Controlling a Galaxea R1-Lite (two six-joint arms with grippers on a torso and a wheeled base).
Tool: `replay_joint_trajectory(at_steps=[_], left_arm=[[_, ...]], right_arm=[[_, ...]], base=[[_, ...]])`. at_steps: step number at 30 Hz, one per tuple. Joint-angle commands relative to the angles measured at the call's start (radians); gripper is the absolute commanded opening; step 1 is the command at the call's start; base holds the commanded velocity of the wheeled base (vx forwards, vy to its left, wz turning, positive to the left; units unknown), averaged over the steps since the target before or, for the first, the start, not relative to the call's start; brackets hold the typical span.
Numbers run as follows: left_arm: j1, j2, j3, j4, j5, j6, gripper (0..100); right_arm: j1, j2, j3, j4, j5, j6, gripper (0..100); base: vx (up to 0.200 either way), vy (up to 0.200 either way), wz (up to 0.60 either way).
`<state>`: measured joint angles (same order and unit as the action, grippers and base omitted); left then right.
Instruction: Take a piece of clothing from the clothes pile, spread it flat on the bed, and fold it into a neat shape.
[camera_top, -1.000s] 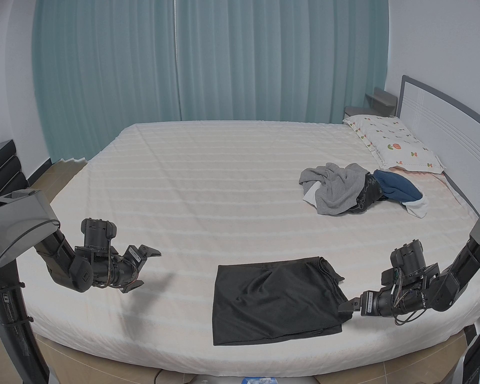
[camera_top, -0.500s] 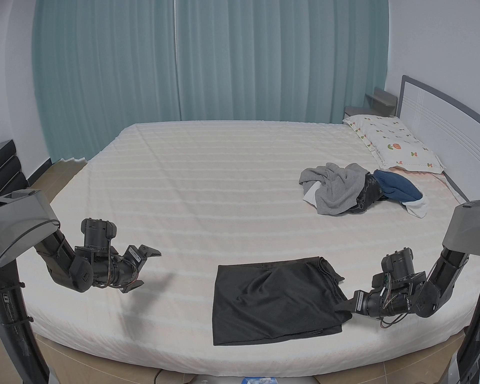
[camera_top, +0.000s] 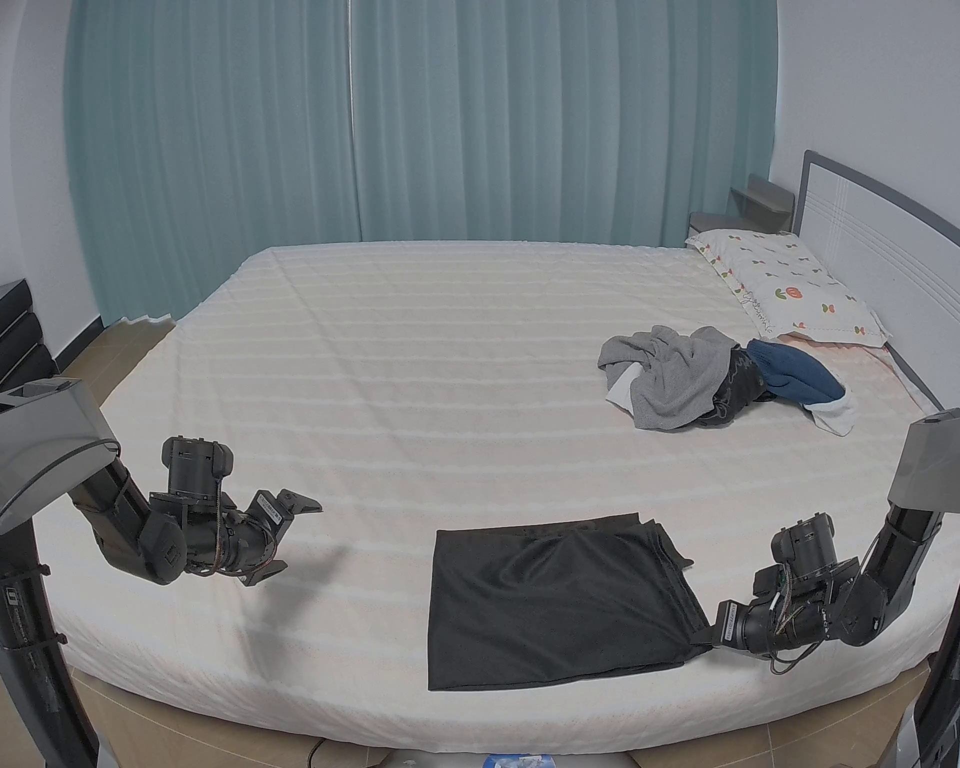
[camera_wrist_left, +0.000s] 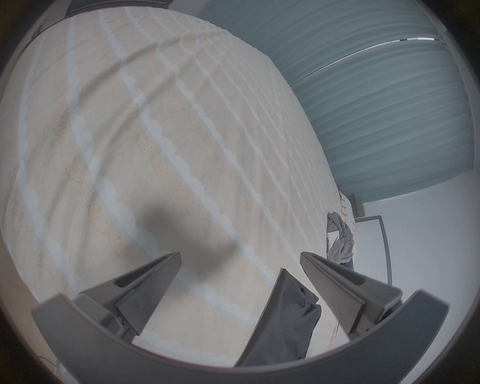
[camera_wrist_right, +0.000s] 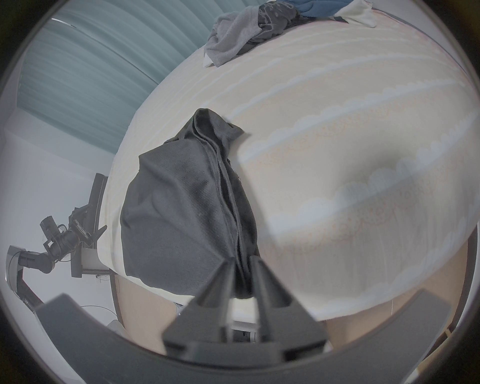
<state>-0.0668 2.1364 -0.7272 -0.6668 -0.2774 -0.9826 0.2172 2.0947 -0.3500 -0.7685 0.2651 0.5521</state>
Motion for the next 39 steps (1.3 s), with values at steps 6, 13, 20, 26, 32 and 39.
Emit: replay_joint_trajectory(at_steps=[6,13,20,26,32,39], left_arm=[[-0.031,-0.012,0.003,0.001,0.001,-0.022,100],[-0.105,-0.027,-0.014,0.055,0.006,-0.045,100],[-0.125,-0.029,-0.015,0.064,0.007,-0.045,100],[-0.154,-0.019,-0.047,0.065,0.060,-0.044,100],[-0.174,0.010,-0.090,0.065,0.087,-0.044,100],[-0.277,0.119,-0.173,0.059,0.190,-0.036,100]], right_arm=[[-0.018,-0.079,-0.047,-0.058,0.022,0.057,100],[-0.016,-0.021,-0.196,-0.051,0.016,0.121,100],[-0.009,0.053,-0.296,-0.051,0.013,0.149,100],[0.016,0.123,-0.386,-0.048,0.008,0.154,100],[0.045,0.169,-0.442,-0.049,0.006,0.155,100],[0.106,0.205,-0.555,0.008,-0.023,0.158,100]], base=[[0.000,0.000,0.00],[0.000,-0.143,0.00],[0.000,-0.200,0.00],[0.000,-0.067,0.00],[0.000,0.000,0.00],[0.000,0.000,0.00]])
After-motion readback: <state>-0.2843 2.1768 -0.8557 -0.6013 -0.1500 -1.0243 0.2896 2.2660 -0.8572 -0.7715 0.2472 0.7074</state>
